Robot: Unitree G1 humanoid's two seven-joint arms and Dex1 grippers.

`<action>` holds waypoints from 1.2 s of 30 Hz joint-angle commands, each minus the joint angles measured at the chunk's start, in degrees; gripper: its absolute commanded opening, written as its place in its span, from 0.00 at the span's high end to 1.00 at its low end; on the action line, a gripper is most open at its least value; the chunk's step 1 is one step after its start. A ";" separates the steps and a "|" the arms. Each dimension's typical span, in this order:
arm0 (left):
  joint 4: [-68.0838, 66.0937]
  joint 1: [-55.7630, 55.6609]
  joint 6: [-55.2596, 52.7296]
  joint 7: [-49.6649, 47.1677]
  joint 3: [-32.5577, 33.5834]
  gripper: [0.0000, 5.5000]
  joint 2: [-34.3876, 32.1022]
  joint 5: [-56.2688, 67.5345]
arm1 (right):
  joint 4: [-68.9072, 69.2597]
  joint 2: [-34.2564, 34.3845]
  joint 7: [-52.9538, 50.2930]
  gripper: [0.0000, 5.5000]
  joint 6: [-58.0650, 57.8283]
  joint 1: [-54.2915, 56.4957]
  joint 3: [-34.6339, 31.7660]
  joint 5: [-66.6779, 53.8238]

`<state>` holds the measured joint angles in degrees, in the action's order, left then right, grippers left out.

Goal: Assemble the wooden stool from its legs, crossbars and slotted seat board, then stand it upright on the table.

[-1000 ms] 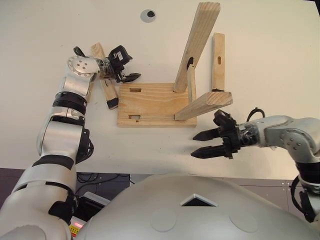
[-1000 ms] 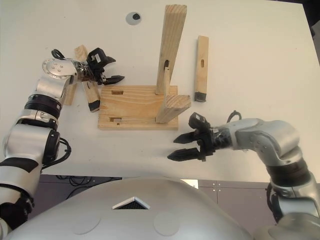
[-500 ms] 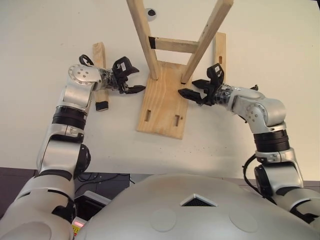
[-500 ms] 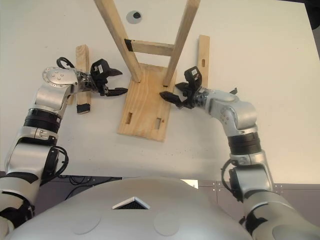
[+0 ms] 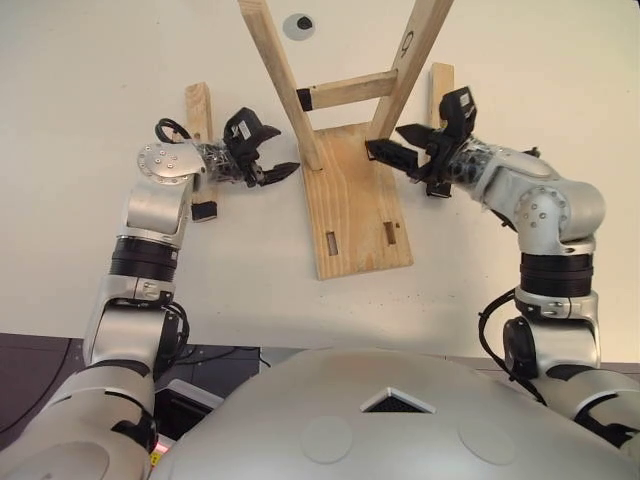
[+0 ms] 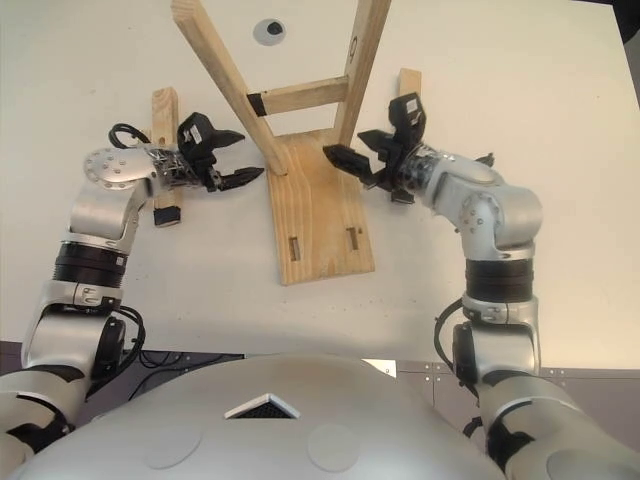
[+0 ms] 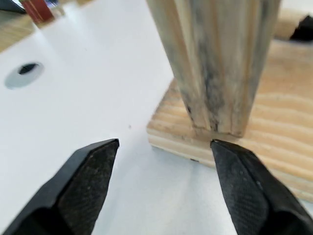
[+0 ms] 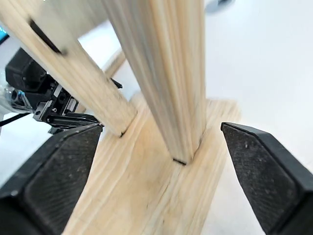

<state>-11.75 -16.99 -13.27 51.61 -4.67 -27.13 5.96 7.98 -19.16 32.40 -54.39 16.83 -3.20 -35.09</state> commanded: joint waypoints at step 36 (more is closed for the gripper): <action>0.53 31.25 2.85 -21.94 21.79 0.74 4.33 8.55 | 3.72 -2.81 -1.15 0.18 0.68 -5.96 -5.77 -3.39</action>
<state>-8.55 13.18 -8.40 30.30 18.27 -22.72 15.72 11.86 -21.28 31.71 -54.03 10.31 -8.97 -38.77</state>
